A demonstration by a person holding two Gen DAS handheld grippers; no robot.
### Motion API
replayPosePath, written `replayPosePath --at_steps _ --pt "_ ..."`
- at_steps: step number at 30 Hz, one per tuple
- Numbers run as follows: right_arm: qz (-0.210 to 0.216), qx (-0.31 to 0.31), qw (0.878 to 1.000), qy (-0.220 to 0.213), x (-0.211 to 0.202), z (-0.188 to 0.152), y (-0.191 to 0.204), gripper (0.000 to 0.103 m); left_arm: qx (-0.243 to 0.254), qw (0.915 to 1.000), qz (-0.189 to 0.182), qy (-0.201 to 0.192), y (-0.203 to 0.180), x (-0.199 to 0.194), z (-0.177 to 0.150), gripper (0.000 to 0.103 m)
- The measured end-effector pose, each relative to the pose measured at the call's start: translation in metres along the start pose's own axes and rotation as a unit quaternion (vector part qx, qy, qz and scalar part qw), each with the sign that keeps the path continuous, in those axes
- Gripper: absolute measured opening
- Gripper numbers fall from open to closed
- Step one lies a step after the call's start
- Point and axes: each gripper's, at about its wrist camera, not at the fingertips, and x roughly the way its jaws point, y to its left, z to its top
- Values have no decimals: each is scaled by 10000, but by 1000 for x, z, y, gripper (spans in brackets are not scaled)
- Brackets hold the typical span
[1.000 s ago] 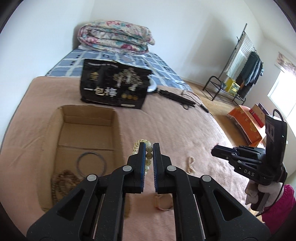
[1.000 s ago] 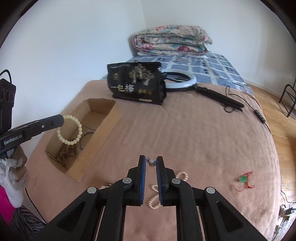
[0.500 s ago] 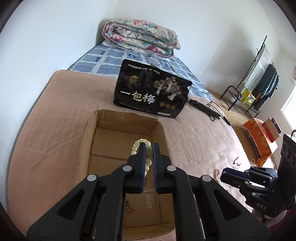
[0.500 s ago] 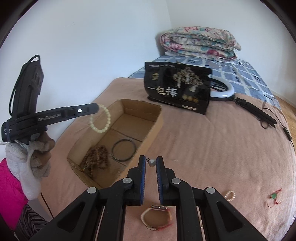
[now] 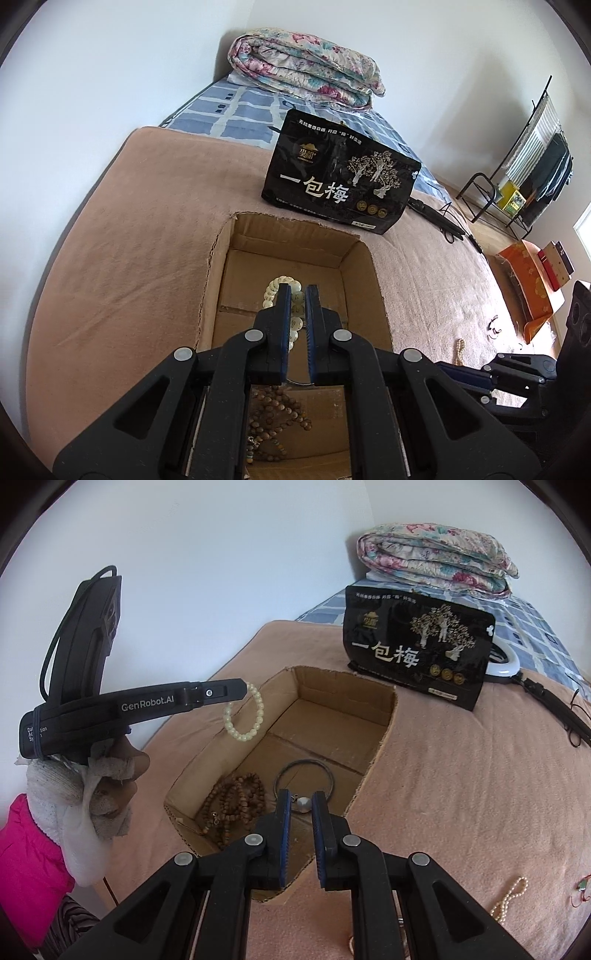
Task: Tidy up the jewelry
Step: 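Open both grippers to drop the jade bracelet and pearl into the box, then move left gripper to the red-strap watch while right gripper moves to the small pearl earring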
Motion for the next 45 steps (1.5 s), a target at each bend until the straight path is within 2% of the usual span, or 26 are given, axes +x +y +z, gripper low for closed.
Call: replayPosePath --at_steps 4,5,6,8,9,11,12,31,42,45 --pt "73 -8 10000 61 6 -1 3 11 -19 10000 24 13 1 1 0 5" --pt "104 -16 9999 62 7 -1 5 14 -34 10000 30 22 1 1 0 5" --pt "133 -21 9999 62 8 -2 6 26 -58 10000 21 28 2 2 0 5" --pt "107 -27 9999 29 8 -2 7 36 -49 10000 19 33 0 1 0 5" --pt "67 -52 10000 25 7 -2 8 36 -12 10000 49 29 -2 1 -1 6" --pt "43 -101 9999 19 6 -1 10 41 46 9999 94 23 -5 -1 -2 22" --pt "24 -114 9999 4 5 -2 10 42 55 10000 83 9 -6 -1 -2 22" --pt "-311 -70 9994 -126 -26 -10 -4 43 290 9993 148 -161 -36 -24 -4 22" --pt "-619 37 9977 -264 -61 -24 -27 47 758 9965 102 -349 -84 -45 -10 22" --pt "-729 75 9969 -301 -73 -30 -36 52 909 9950 86 -394 -99 -51 -13 31"
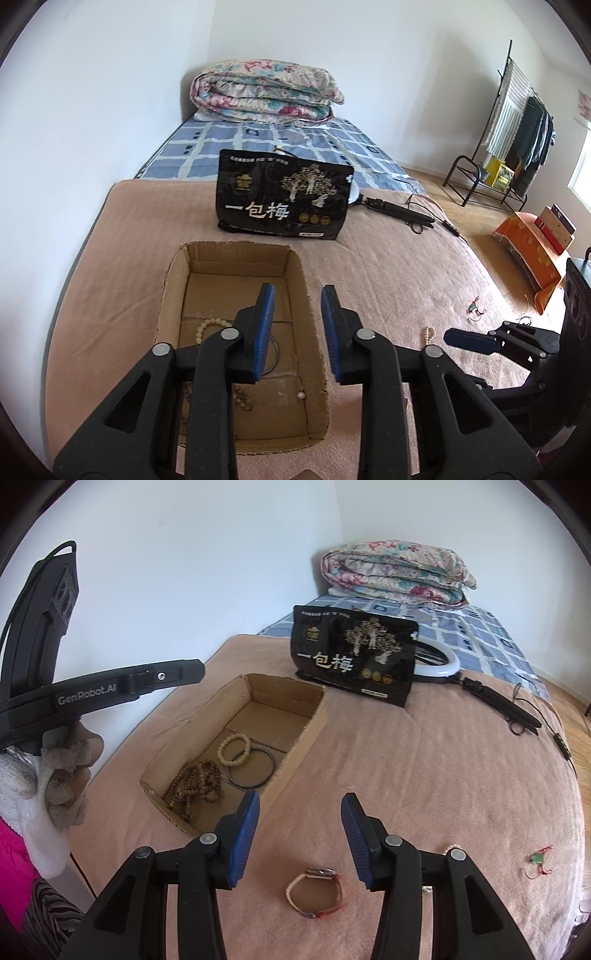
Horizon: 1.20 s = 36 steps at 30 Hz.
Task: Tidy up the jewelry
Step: 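Move left gripper to the red-strap watch while right gripper moves to the small pearl earring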
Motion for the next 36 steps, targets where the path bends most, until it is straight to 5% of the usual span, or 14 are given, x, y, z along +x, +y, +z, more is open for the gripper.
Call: replayPosePath --at_steps 2,26,36 --pt "-72 50 10000 -38 -8 -4 -8 56 66 10000 -29 -35 -10 -3 -2 37" --pt "-1177 944 9877 -420 -99 -58 -125 97 197 9961 -688 512 -99 12 -47 38" --pt "-1520 1576 9740 -574 -128 -78 -189 99 302 9931 -857 735 -127 32 -59 38"
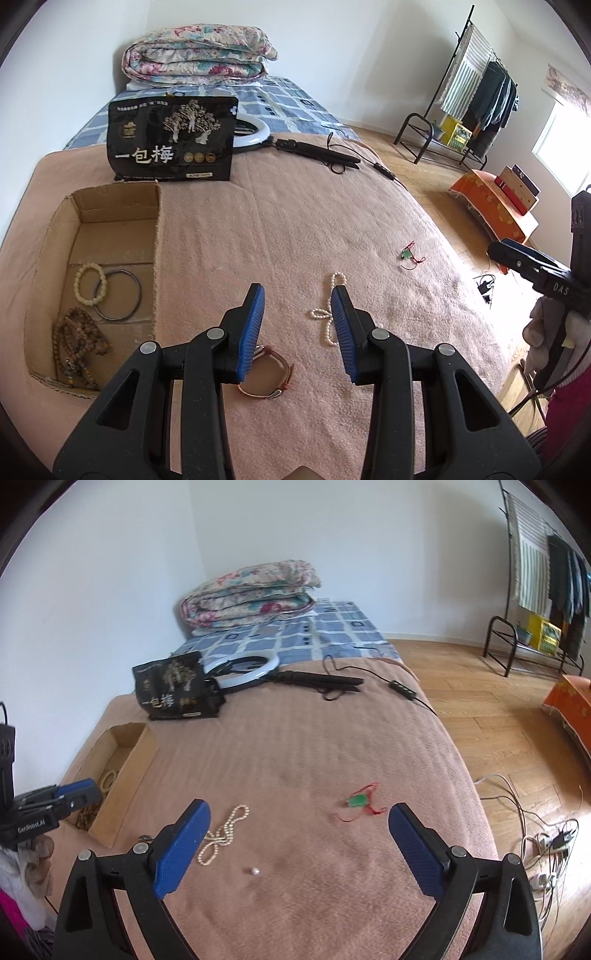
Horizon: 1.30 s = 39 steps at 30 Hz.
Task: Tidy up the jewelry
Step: 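Move left gripper to the red-strap watch while right gripper moves to the small pearl earring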
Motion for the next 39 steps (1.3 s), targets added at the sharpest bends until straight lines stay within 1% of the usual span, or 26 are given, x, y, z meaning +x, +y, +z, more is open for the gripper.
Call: replayPosePath --at_steps 7,14,20,23,29,33,35,37,39 --pt "-80 251 9996 98 10 -5 -28 99 -9 9996 20 284 -3 21 -12 38" --pt "-92 182 9992 356 30 -17 -37 99 3 9983 222 540 8 35 -29 38" --pt "23 66 9984 558 45 -31 -34 99 -96 9963 428 739 17 42 -50 38" --pt "95 -24 9976 687 53 -37 -27 98 -158 9957 407 817 17 44 -63 38" --pt "259 -393 9952 863 64 -47 -3 95 204 9950 346 917 6 49 -81 38" --pt "397 -549 9924 1026 74 -55 14 89 490 9942 324 906 -2 53 -82 38" --pt "447 -638 9906 1127 81 -60 21 87 574 9935 271 946 -5 57 -81 38" --pt "489 -765 9885 1211 87 -65 30 82 634 9927 244 996 -6 61 -81 38" --pt "510 -947 9857 1300 93 -71 39 72 656 9923 195 1033 -6 64 -80 38"
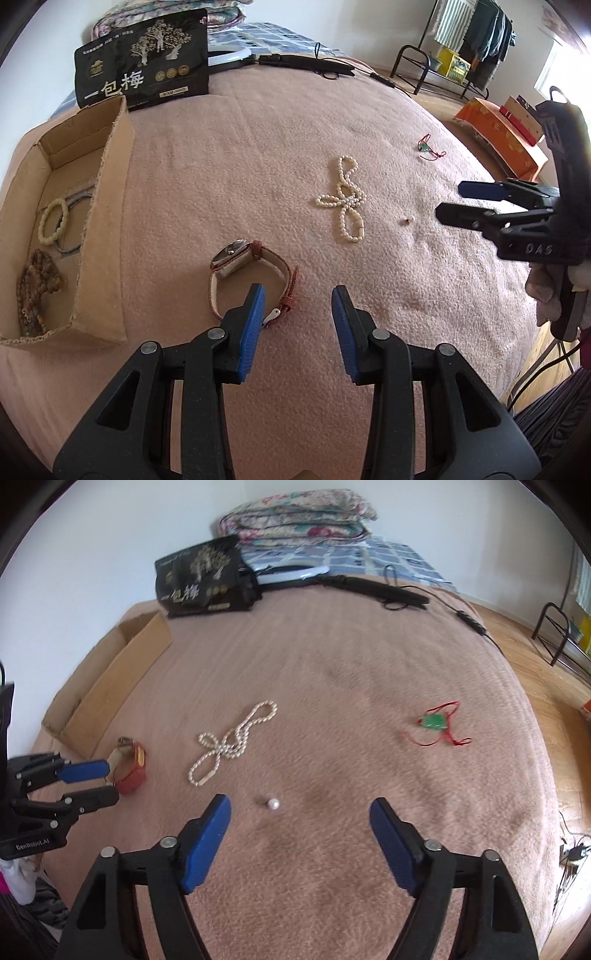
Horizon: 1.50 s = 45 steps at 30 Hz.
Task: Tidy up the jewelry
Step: 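Move left gripper to the red-strap watch while right gripper moves to the small pearl earring, then close left gripper on the watch strap while right gripper closes on the pearl earring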
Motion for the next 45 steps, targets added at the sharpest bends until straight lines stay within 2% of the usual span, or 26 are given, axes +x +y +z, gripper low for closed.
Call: replayPosePath --at_steps 5,6,7,9,15,23,27,36,37,39,45 --pt "-16 -338 9993 129 15 -4 14 54 95 9999 29 21 1 6 1 38" --pt "-12 -392 9991 140 17 -5 16 50 116 9999 23 35 1 8 1 37" --pt "-22 -450 9989 149 19 -5 18 48 131 9999 19 58 1 9 1 31" --pt "-99 -577 9981 202 24 -6 22 42 157 9998 17 115 2 14 1 29" --pt "-21 -602 9979 240 30 -4 24 38 246 9995 25 214 2 23 0 29" --pt "21 -761 9961 438 42 -7 32 32 288 9992 53 289 5 32 0 21" --pt "65 -674 9967 455 43 -5 28 26 318 9991 87 270 6 33 0 16" --pt "-43 -714 9962 503 47 -3 31 24 403 9988 110 242 3 33 0 11" --pt "-71 -737 9960 505 47 -2 32 23 399 9989 105 237 3 33 1 10" --pt "-89 -759 9958 498 48 -1 33 15 390 9989 99 226 3 32 1 9" --pt "-105 -797 9957 460 45 -1 35 14 290 9994 32 186 5 29 2 8"
